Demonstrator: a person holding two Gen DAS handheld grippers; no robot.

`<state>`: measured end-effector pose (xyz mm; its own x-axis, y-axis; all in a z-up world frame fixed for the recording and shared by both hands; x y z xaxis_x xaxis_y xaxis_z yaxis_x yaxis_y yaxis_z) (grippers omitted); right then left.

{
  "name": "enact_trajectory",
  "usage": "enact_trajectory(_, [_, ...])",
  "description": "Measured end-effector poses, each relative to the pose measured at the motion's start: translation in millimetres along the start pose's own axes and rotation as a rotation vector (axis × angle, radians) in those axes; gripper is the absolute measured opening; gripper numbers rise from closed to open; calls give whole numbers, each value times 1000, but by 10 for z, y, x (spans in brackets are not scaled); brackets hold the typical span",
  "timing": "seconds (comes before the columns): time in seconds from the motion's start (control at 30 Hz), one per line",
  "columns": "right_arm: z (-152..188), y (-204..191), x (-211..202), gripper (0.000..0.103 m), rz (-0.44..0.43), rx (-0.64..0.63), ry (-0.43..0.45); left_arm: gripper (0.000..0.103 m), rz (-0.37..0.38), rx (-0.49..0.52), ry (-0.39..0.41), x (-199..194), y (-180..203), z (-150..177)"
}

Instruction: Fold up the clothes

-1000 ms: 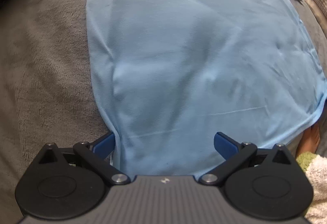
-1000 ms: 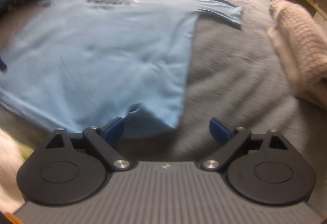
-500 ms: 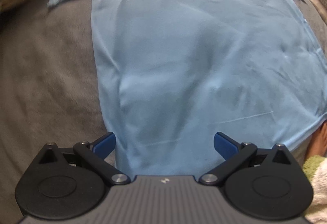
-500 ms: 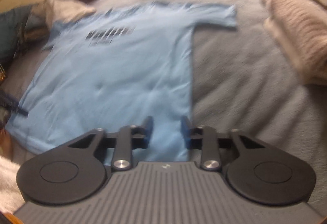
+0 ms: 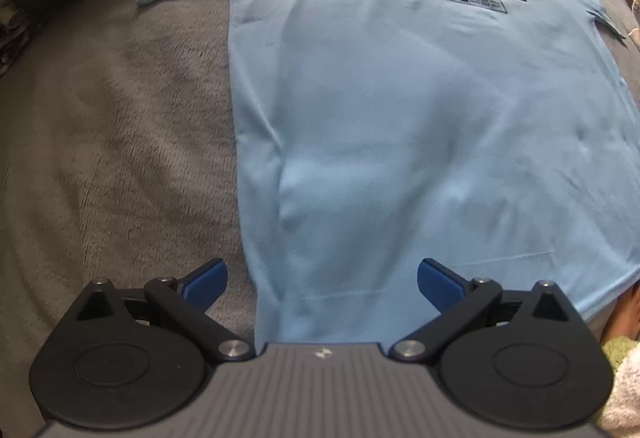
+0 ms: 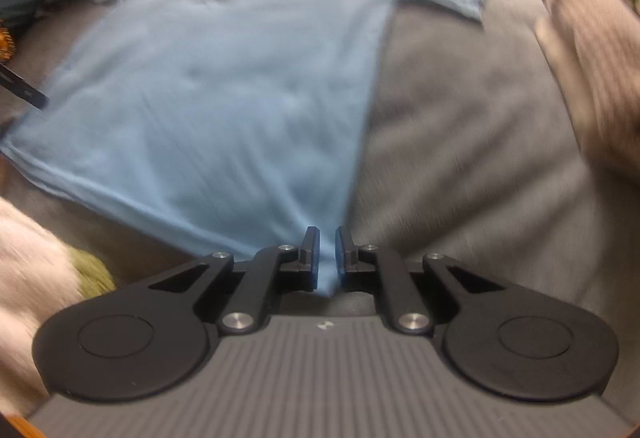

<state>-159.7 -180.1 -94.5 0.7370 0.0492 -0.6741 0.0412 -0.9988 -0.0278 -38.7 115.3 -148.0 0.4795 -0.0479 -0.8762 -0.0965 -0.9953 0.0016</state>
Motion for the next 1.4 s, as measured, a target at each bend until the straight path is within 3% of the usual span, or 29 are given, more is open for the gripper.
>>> enact_trajectory(0.1, [-167, -219, 128, 7, -74, -41, 38, 102, 6, 12, 10, -35, 70, -12])
enact_trajectory(0.23, [-159, -489, 450, 7, -174, -64, -1, 102, -4, 7, 26, -37, 9, -40])
enact_trajectory(0.4, [155, -385, 521, 7, -141, -103, -122, 102, -16, -50, 15, 20, -140, -51])
enact_trajectory(0.57, [-42, -332, 243, 10, -131, -104, -81, 101, -13, -79, 5, 93, -149, -98])
enact_trajectory(0.7, [-357, -816, 280, 10, -346, -150, -12, 101, -14, -71, 35, 81, -106, -185])
enact_trajectory(0.87, [-459, -1728, 733, 10, -666, -291, -65, 101, -59, -48, 68, 6, -190, -184])
enact_trajectory(0.93, [-435, -1983, 922, 10, -718, -352, -92, 101, -85, -54, 67, -5, -278, -147])
enact_trajectory(1.2, [-400, -2177, 938, 9, -806, -408, -125, 101, -140, -97, 62, 47, -647, -109])
enact_trajectory(1.4, [-405, -2366, 995, 8, -872, -440, -127, 101, -124, -81, 64, 152, -681, -170])
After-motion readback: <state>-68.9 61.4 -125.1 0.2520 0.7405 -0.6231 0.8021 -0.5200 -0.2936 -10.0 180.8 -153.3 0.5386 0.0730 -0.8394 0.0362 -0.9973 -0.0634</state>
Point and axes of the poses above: each gripper's, at about its wrist camera, not at the fingertips, and x roughly the way its jaws point, y to its right, z to its underside, the point moved 7 cm from there along x, roughly the way its jaws point, and after that the axes turned 15 degrees about y, right-handed, at the moved point
